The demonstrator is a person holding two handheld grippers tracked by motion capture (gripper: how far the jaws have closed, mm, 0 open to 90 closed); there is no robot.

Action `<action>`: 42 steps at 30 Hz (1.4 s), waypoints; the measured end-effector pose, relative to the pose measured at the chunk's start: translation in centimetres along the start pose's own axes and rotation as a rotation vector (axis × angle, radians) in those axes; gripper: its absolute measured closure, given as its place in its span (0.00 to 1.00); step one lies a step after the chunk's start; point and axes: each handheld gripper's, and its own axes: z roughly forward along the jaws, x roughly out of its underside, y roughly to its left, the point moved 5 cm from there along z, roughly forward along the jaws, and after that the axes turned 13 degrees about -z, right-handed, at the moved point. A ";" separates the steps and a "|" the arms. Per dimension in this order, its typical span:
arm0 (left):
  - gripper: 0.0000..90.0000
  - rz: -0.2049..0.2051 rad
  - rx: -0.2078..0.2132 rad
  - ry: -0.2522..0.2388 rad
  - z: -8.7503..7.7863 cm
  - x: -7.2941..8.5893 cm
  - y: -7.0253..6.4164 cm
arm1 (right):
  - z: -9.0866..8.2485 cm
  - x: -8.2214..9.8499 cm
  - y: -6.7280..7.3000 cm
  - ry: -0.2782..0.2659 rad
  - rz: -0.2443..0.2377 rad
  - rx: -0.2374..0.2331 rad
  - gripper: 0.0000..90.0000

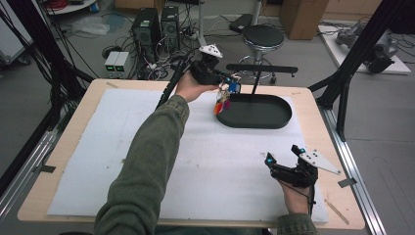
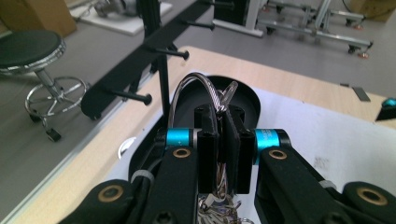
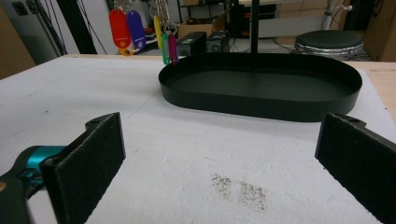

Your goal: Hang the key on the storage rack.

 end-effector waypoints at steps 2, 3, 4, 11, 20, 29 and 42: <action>0.93 -0.006 -0.002 -0.006 0.0 -0.1 0.2 | -0.1 0.1 -0.1 -0.001 0.003 0.005 0.01; 0.93 -0.009 -0.007 -0.014 0.0 -0.1 0.3 | -0.2 0.1 -0.1 0.002 0.011 0.004 0.01; 0.93 -0.010 -0.014 -0.019 -0.1 -0.2 0.5 | -0.2 0.1 -0.2 -0.001 0.006 0.007 0.01; 0.93 -0.096 -0.038 -0.087 -0.2 -0.2 2.0 | -0.4 0.2 -0.3 -0.001 0.019 0.009 0.01; 0.93 -0.154 -0.072 -0.099 1.2 1.3 4.0 | -0.4 0.3 -0.4 0.004 0.020 0.013 0.01; 0.93 -0.233 -0.120 -0.144 3.2 2.7 5.1 | -0.5 0.3 -0.4 0.003 0.013 0.007 0.01; 0.85 -0.333 -0.133 -0.139 3.0 2.6 5.4 | -0.5 0.2 -0.4 0.001 0.010 0.004 0.01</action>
